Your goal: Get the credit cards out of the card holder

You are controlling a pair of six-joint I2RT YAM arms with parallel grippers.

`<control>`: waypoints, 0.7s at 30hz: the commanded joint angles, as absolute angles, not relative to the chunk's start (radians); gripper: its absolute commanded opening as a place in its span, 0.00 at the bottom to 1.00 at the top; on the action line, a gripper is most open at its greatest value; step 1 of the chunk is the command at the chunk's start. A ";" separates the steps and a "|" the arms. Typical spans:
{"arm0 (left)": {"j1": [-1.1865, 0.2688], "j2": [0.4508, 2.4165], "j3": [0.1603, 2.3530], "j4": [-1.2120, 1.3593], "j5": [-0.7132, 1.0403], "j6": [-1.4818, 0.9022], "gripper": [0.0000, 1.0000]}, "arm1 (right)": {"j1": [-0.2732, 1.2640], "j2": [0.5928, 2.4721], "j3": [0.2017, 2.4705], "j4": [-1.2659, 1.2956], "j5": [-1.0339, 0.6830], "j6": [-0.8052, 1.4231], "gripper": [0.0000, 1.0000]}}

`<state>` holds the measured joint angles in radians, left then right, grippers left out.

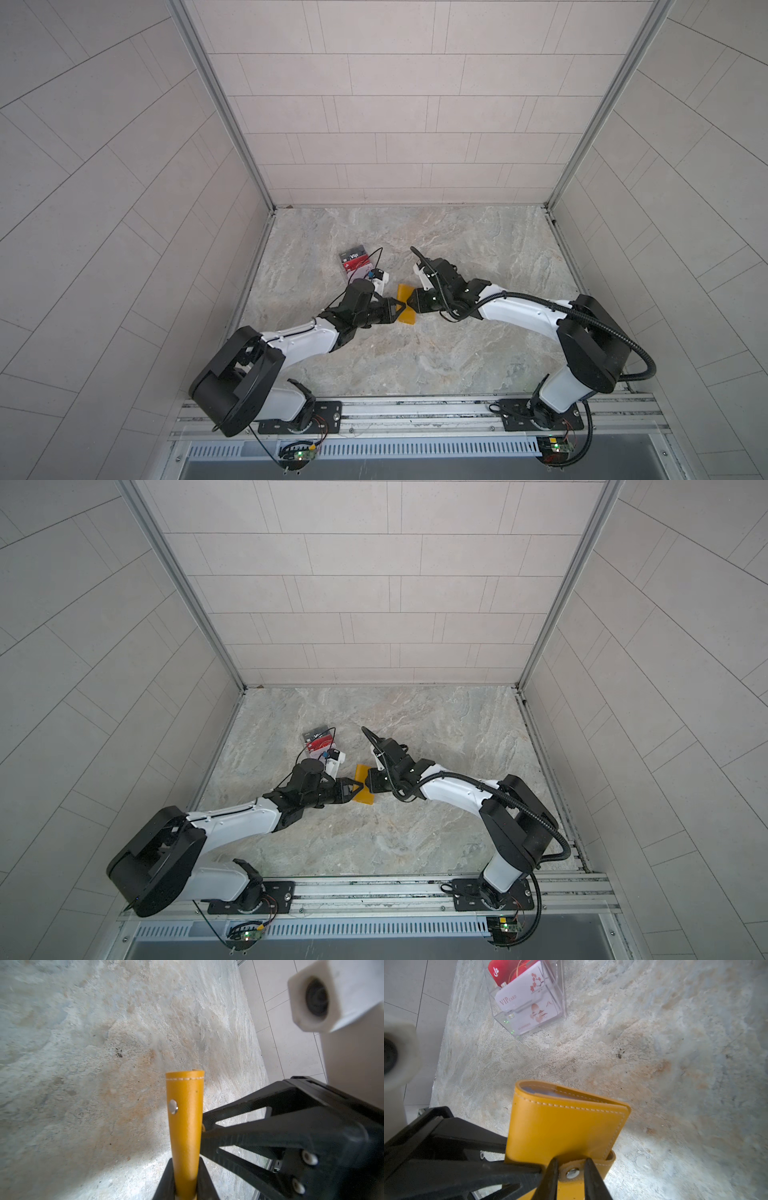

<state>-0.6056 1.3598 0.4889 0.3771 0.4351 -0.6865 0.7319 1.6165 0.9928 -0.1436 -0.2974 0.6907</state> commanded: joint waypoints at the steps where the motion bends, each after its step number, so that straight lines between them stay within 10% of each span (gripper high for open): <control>1: -0.611 1.315 0.490 0.374 0.409 -0.654 0.00 | 0.728 1.612 1.003 -0.199 -0.223 0.695 0.22; 21: -0.608 1.234 0.516 0.306 0.442 -0.629 0.00 | 0.711 1.496 0.933 -0.215 -0.150 0.658 0.06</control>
<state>-0.6090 1.2686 0.4892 0.2966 0.4057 -0.6533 0.7204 1.5471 0.9615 -0.2028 -0.2008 0.6662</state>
